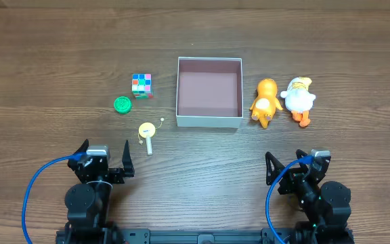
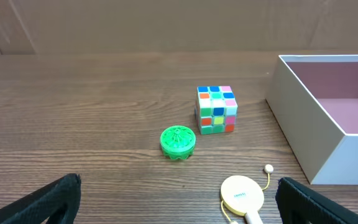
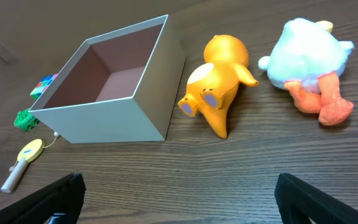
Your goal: Pack container
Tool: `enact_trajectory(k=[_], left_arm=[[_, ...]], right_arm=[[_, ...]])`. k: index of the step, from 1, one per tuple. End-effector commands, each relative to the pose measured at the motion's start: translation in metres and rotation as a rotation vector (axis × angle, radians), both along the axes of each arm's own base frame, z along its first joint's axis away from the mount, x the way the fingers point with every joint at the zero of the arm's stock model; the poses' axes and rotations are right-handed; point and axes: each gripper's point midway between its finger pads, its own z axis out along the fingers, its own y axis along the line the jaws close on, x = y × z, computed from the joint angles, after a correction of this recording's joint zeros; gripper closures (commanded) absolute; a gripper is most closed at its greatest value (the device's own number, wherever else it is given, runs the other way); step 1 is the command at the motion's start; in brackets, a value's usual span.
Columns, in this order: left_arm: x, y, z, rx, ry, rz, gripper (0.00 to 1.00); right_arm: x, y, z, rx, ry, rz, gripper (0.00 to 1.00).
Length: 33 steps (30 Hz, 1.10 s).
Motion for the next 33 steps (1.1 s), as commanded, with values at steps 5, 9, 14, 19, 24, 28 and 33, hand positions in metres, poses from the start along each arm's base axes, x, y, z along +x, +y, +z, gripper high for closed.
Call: enact_trajectory(k=[5, 9, 14, 19, 24, 28, 33], left_arm=[[0.0, -0.001, -0.001, 0.016, -0.006, -0.009, 0.0], [0.0, -0.001, -0.001, 0.016, -0.006, -0.009, 0.0], [0.0, -0.001, -0.001, 0.012, -0.006, -0.012, 0.0], [0.0, -0.009, -0.001, 0.002, -0.006, -0.054, 0.0], [0.0, -0.009, -0.001, 0.001, -0.007, -0.055, 0.0], [0.001, -0.01, 0.007, -0.055, -0.03, -0.046, 0.0], [-0.008, -0.01, 0.046, -0.151, -0.066, -0.026, 0.0]], right_arm=[[0.0, 0.0, -0.003, -0.006, -0.002, 0.001, 0.0], [0.0, 0.0, -0.003, -0.006, -0.002, 0.0, 0.0], [0.0, 0.0, -0.003, -0.006, -0.003, 0.0, 0.0], [0.0, 0.0, -0.003, -0.005, -0.002, 0.001, 0.0], [0.0, 0.0, -0.003, -0.005, -0.002, 0.001, 0.0], [0.0, 0.0, 0.001, -0.004, -0.011, 0.001, 0.0], [-0.004, -0.008, 0.045, -0.023, -0.005, -0.042, 0.0]])
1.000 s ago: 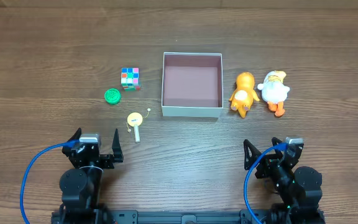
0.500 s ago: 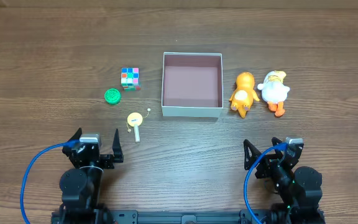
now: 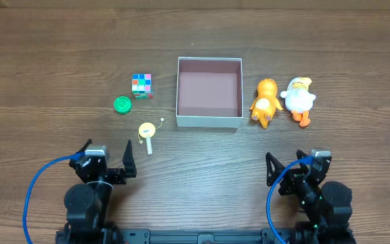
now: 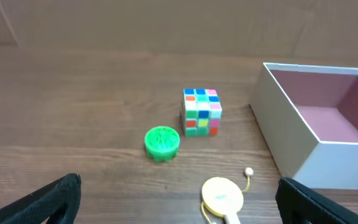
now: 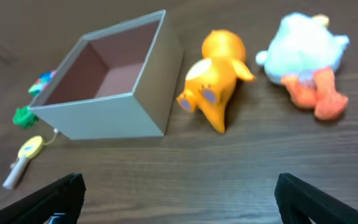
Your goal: Pack container
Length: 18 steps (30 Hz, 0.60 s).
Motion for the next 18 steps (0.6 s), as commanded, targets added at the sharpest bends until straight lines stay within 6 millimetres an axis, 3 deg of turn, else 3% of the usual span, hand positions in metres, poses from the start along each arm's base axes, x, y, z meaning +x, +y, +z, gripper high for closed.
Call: enact_trajectory(k=[1, 4, 7, 9, 10, 11, 14, 17, 18], left_arm=[[-0.01, -0.002, 0.052, -0.061, -0.048, 0.001, 0.0], [-0.013, -0.002, 0.077, -0.069, 0.047, 0.006, 0.0], [-0.002, -0.002, 0.095, -0.072, 0.204, 0.011, 0.0], [0.017, -0.002, 0.108, -0.075, 0.346, 0.012, 0.0], [0.041, -0.001, 0.114, -0.078, 0.471, 0.016, 0.0], [0.048, -0.001, 0.114, -0.079, 0.504, 0.017, 0.0], [0.07, -0.001, 0.096, -0.082, 0.651, 0.022, 0.0], [0.083, 0.0, 0.061, -0.084, 0.799, 0.028, 0.0], [0.085, 0.0, 0.048, -0.084, 0.848, 0.03, 0.0]], right_arm=[[0.0, -0.009, 0.045, -0.028, -0.002, -0.048, 0.0], [0.009, -0.009, 0.073, -0.046, 0.127, -0.052, 0.0], [0.028, -0.008, 0.107, -0.064, 0.287, -0.049, 0.0], [0.047, 0.0, 0.135, -0.056, 0.414, -0.017, 0.0], [0.068, 0.021, 0.157, 0.007, 0.501, 0.072, 0.0], [0.075, 0.027, 0.161, 0.027, 0.519, 0.098, 0.0], [0.108, 0.031, 0.15, -0.003, 0.528, 0.134, 0.0], [0.139, 0.03, 0.108, -0.02, 0.632, 0.116, 0.0], [0.149, 0.021, 0.084, -0.044, 0.703, 0.05, 0.0]])
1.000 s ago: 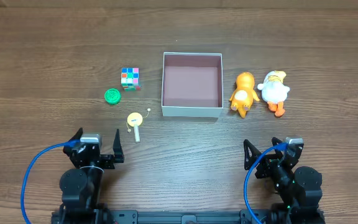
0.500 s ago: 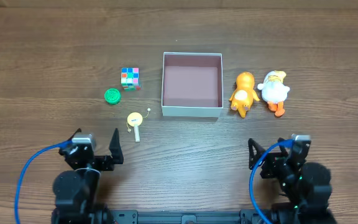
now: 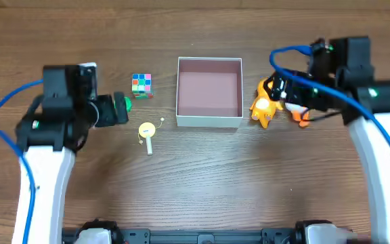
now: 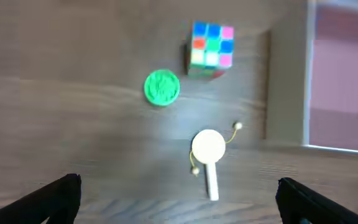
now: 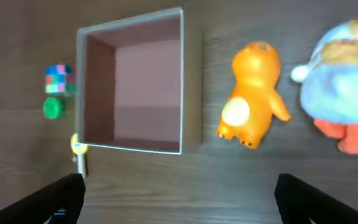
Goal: Pack container
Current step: 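Reach the right gripper to the orange dinosaur and grasp it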
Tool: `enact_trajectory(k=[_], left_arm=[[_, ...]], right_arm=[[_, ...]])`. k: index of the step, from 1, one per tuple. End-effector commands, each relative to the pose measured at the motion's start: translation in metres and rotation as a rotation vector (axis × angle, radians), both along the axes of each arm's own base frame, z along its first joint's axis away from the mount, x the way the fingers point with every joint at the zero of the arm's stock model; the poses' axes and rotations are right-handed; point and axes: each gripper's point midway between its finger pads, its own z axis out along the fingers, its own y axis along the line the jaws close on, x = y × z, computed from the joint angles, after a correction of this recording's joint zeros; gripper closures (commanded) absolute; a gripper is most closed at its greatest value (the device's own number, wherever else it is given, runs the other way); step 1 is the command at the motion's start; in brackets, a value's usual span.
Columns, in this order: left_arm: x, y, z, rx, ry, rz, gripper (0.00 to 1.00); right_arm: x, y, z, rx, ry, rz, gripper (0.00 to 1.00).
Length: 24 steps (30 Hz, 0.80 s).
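A white box [image 3: 208,122] with a pink floor stands open at the table's middle. To its left lie a colour cube [image 3: 141,84], a green disc [image 4: 161,88] and a yellow paddle toy [image 3: 147,133]. On its right lie an orange toy [image 3: 265,102] and a white plush duck [image 5: 344,87]. My left gripper [image 3: 112,112] hangs open high over the green disc, partly hiding it from overhead. Above the orange toy and the duck my right gripper [image 3: 284,91] is open and holds nothing. Nothing lies in the box.
Brown wooden table [image 3: 202,183] all round. Blue cables loop from both arms over the table's left and right sides. The box's walls stand between the two groups of toys.
Both arms have left the near edge and now reach out over the table, the left above the green disc, the right above the orange toy and duck. No toy has moved.
Both arms first sat folded at the near edge with open grippers looking across at the toys. At the second moment the wrist views had shifted only slightly. Now both grippers look down from high over the toys beside the box, still open and empty.
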Motion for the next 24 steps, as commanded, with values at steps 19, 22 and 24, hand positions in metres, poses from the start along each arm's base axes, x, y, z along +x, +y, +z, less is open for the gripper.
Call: enact_trajectory(k=[19, 22, 24], left_arm=[[0.013, 0.002, -0.035, -0.009, 0.136, 0.016, 0.0], [0.013, 0.002, -0.035, -0.009, 0.136, 0.016, 0.0], [0.013, 0.002, -0.035, -0.009, 0.136, 0.016, 0.0]], right_arm=[[0.064, -0.015, -0.195, -0.136, 0.389, -0.116, 0.33], [0.063, -0.025, -0.196, -0.189, 0.388, -0.133, 0.48], [0.061, -0.03, -0.197, -0.218, 0.397, -0.141, 0.7]])
